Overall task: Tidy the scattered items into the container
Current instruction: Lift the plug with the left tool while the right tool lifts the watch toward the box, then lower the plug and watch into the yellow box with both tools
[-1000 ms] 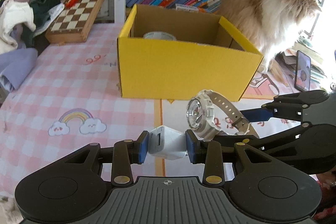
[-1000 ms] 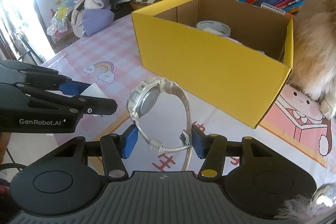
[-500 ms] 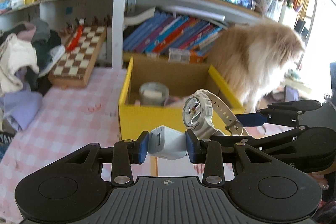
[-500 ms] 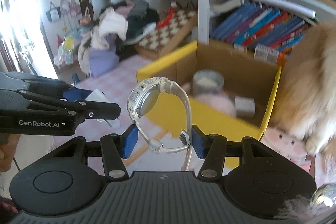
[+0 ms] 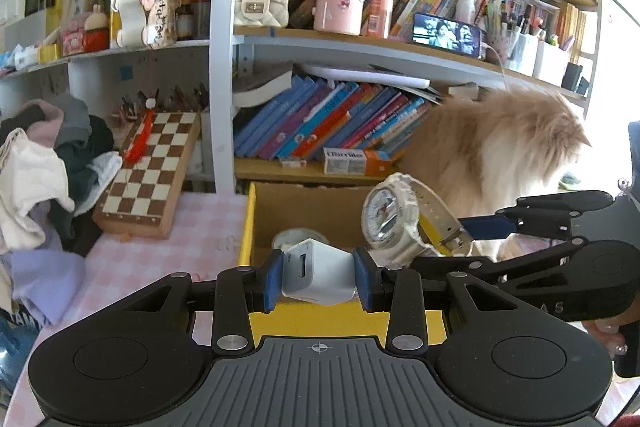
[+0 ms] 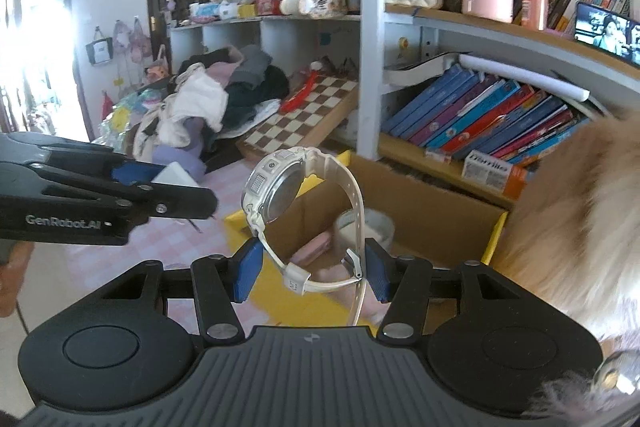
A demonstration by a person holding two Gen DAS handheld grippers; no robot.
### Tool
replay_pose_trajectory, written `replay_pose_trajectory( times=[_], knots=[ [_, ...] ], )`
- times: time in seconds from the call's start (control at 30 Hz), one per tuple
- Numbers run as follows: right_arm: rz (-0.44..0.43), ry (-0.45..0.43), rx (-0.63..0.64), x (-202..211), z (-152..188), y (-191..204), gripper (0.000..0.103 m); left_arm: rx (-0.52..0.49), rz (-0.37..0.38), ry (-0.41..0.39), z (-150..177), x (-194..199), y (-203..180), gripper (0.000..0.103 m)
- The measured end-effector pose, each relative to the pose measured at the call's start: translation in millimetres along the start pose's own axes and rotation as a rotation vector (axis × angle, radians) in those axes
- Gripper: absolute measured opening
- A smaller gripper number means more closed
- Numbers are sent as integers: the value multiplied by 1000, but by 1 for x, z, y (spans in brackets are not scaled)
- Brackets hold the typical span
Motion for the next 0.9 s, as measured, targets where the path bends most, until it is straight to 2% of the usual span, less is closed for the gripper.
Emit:
replay_pose_trajectory(
  times=[0.27, 0.53, 0.9],
  knots=[
    [37, 10, -79, -22, -10, -42, 52, -13, -11, 9, -14, -29, -1, 35],
    [63, 101, -78, -65, -7, -77, 52, -36, -27, 65, -18, -75, -2, 35],
    [58, 224, -149, -116, 2, -116, 52, -93, -39, 162, -12, -135, -12, 35]
  ],
)
Point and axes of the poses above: each gripper's, at about its wrist camera, not at the fingertips, and x roughly against the way its jaws point, y to its left, z to its underside, the point moved 6 cm from there along -x, roughly the way its jaws point, and after that the axes turned 10 degrees about -z, right-handed, at the moved point
